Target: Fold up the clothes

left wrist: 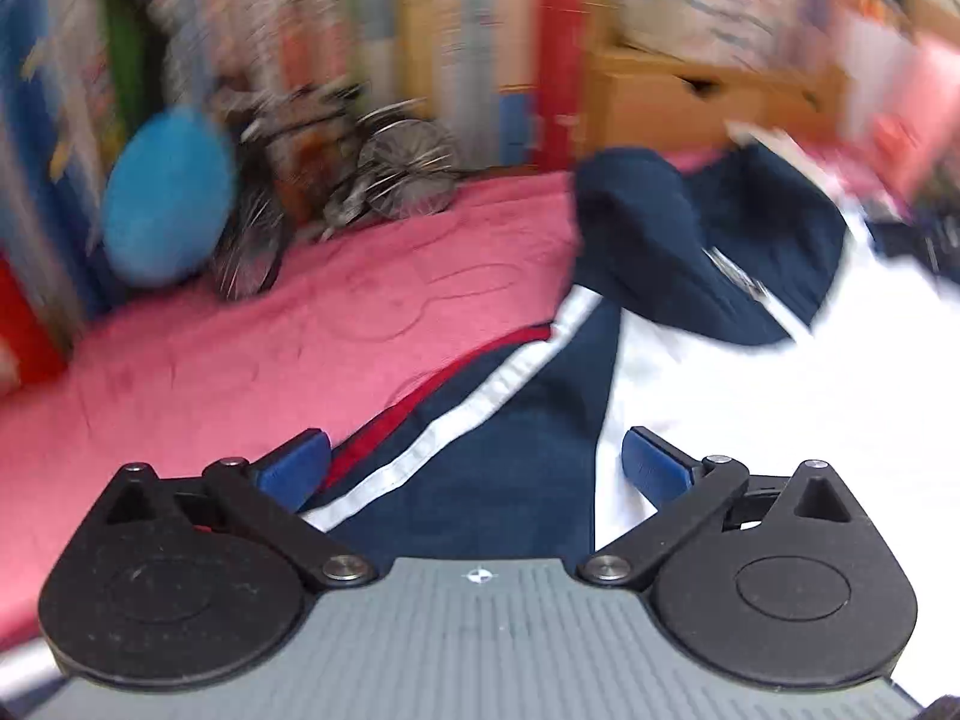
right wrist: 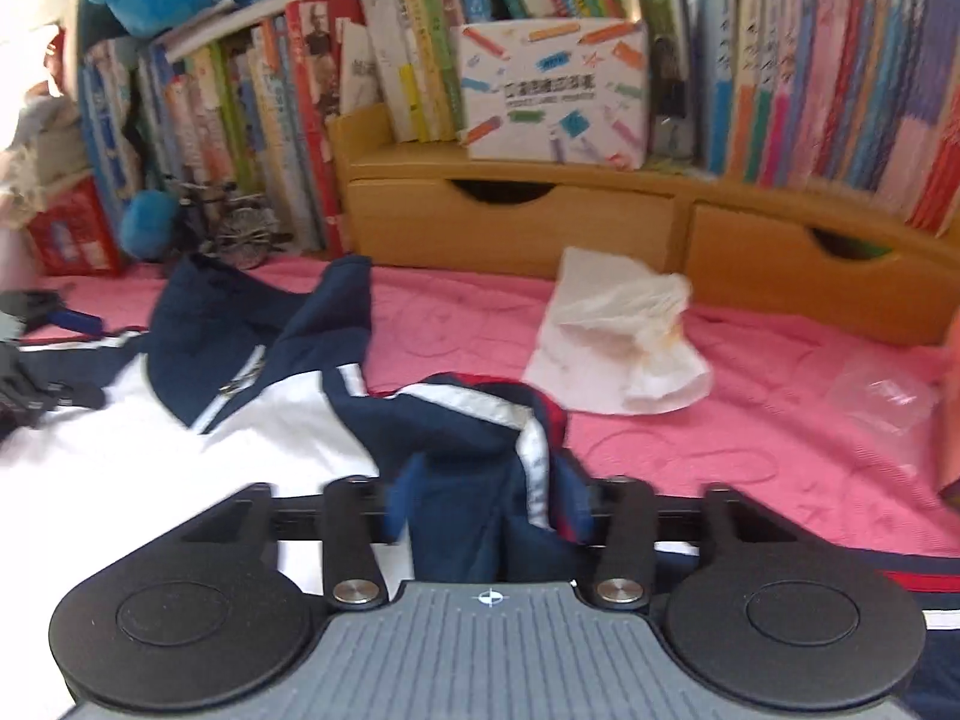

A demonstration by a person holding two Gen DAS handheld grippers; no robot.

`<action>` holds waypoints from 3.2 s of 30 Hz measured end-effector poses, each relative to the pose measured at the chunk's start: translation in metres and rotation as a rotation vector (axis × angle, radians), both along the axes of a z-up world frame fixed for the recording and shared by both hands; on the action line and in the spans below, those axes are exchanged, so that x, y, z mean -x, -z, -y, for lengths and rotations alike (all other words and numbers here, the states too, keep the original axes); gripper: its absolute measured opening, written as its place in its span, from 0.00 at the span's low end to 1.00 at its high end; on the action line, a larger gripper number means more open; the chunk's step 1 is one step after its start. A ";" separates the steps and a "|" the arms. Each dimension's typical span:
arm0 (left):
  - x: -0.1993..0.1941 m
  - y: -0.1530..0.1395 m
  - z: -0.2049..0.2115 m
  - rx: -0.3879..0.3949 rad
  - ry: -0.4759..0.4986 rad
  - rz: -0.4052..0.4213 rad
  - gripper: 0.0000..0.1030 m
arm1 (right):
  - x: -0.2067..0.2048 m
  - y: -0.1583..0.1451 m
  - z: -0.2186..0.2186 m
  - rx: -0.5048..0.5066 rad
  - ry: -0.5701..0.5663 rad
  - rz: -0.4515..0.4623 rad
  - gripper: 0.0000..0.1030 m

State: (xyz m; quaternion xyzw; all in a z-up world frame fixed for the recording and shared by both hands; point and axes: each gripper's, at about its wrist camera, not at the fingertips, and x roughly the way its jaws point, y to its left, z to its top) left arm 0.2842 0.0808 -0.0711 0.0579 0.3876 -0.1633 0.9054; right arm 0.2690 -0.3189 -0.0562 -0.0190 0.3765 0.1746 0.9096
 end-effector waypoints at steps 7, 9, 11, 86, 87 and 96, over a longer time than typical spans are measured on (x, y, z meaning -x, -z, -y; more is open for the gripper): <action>0.046 -0.025 0.048 -0.205 -0.080 0.234 0.00 | 0.027 0.003 -0.048 0.210 0.057 0.122 0.07; 0.054 -0.039 0.054 -0.256 -0.073 0.325 0.00 | 0.040 -0.007 -0.054 0.263 0.081 0.204 0.07; 0.049 -0.063 0.054 -0.283 -0.116 0.420 0.00 | 0.047 -0.026 -0.055 0.270 0.109 0.283 0.07; -0.048 -0.045 0.024 -0.361 -0.211 0.404 0.06 | -0.020 -0.032 -0.085 0.440 0.226 0.445 0.05; -0.056 -0.035 0.026 -0.381 -0.211 0.361 0.11 | -0.031 -0.026 -0.085 0.448 0.225 0.426 0.06; -0.010 -0.044 -0.021 -0.258 -0.248 0.227 0.53 | -0.044 0.005 -0.077 0.466 0.233 0.274 0.66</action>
